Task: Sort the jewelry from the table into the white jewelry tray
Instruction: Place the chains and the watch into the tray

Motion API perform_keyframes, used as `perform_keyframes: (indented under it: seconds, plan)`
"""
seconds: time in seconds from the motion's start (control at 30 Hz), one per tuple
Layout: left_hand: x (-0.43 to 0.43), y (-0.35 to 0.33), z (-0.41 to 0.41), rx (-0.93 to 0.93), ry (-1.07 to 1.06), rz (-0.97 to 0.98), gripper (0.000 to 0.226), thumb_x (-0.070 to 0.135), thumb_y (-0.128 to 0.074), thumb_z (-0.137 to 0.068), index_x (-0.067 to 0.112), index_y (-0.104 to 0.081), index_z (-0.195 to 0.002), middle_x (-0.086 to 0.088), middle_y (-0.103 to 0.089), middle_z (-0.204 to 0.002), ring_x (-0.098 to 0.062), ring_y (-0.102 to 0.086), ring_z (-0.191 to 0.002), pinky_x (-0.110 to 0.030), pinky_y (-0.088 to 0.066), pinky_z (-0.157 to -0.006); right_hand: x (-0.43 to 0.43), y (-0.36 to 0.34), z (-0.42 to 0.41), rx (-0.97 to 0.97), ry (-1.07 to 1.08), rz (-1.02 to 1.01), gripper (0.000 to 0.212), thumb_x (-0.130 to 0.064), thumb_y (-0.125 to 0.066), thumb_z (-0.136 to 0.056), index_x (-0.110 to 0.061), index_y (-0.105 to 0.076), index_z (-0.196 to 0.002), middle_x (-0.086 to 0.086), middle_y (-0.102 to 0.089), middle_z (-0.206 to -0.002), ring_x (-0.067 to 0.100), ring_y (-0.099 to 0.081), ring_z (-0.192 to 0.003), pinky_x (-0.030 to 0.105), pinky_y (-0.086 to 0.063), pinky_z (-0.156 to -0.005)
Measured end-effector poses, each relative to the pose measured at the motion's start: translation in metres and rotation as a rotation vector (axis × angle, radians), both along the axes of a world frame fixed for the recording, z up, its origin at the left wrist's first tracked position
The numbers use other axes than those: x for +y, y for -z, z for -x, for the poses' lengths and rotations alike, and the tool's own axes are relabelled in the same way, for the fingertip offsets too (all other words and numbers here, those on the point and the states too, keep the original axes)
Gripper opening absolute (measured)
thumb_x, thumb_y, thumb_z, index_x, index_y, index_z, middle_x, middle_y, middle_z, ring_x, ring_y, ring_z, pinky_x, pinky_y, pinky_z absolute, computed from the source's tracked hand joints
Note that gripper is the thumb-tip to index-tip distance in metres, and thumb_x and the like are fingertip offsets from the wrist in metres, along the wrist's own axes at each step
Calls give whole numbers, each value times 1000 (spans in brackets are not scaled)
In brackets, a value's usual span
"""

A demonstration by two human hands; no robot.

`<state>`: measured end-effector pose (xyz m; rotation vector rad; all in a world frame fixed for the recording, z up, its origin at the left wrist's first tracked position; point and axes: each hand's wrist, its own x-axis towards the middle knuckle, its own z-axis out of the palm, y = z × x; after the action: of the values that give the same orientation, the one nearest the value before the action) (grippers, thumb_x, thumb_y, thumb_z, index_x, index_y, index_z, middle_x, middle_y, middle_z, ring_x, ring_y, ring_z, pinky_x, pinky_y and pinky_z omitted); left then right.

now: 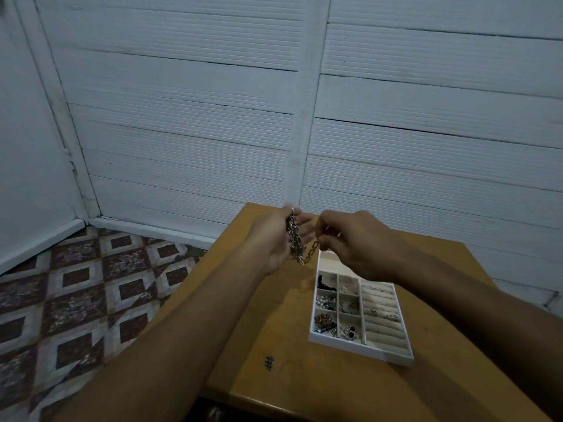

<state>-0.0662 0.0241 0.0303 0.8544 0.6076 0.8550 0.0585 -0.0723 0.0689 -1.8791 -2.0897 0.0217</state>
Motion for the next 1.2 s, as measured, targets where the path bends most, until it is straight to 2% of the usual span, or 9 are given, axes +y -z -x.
perform_keyframes:
  seconds: [0.1,0.2,0.27,0.37,0.57,0.73,0.9,1.03,1.2]
  plan:
    - [-10,8,-7,71,83,-41,33,23,-38,-104,-3,-55,-116,-11,-66,-82,-18,-65,-68,-35,-58,-74,7,-5,5,-36,11,-53,10,-25,-60,-92,-23,-67,-98,-5,-68,-96,16,-60,-85,39,-51,-77]
    - [-20,11,-11,71,189,-44,29,18,-38,-103,-2,-59,-108,-11,-66,-80,-18,-67,-66,-36,-57,-77,13,-9,6,-56,56,-49,12,-24,-63,-90,-23,-71,-99,-4,-63,-97,15,-57,-89,35,-50,-78]
    - [-24,11,-13,56,231,-5,28,16,-35,-103,1,-59,-101,-10,-62,-76,-16,-65,-61,-31,-54,-66,16,-9,4,5,83,-22,10,-23,-65,-89,-21,-73,-96,-4,-67,-95,13,-60,-87,32,-50,-76]
    - [-25,10,-14,51,234,50,28,14,-34,-102,6,-53,-83,-6,-50,-63,-13,-51,-49,-24,-45,-50,19,-5,-2,79,118,7,7,-23,-68,-87,-22,-74,-91,-6,-71,-90,8,-62,-81,24,-47,-68]
    - [-29,13,-17,172,243,18,47,44,-26,-103,8,-52,-88,-6,-56,-65,-13,-46,-48,-22,-37,-44,18,0,-12,212,152,104,5,-21,-69,-86,-19,-73,-84,-7,-72,-75,-4,-61,-62,11,-39,-53]
    - [-32,14,-19,269,311,-60,64,64,-18,-97,9,-50,-88,-5,-58,-63,-12,-42,-44,-21,-30,-43,15,2,-21,326,146,145,7,-23,-73,-84,-18,-72,-90,-5,-72,-87,10,-65,-85,28,-48,-75]
    - [-32,16,-21,326,346,-135,69,68,-17,-94,11,-55,-95,-4,-54,-62,-11,-39,-41,-20,-26,-41,6,5,-27,372,86,254,15,-22,-68,-88,-20,-73,-102,-5,-73,-91,6,-65,-88,24,-48,-77]
    - [-32,17,-25,380,364,-209,71,70,-16,-92,12,-57,-100,-3,-56,-56,-11,-39,-38,-20,-26,-40,2,11,-28,400,78,279,14,-20,-64,-91,-22,-71,-102,-7,-70,-82,-9,-58,-64,14,-39,-62]
    - [-32,20,-28,444,380,-275,73,70,-14,-92,12,-58,-97,-6,-60,-60,-12,-40,-41,-21,-28,-39,-2,16,-30,438,54,301,9,-13,-66,-87,-12,-72,-94,10,-72,-76,-4,-54,-55,8,-40,-53]
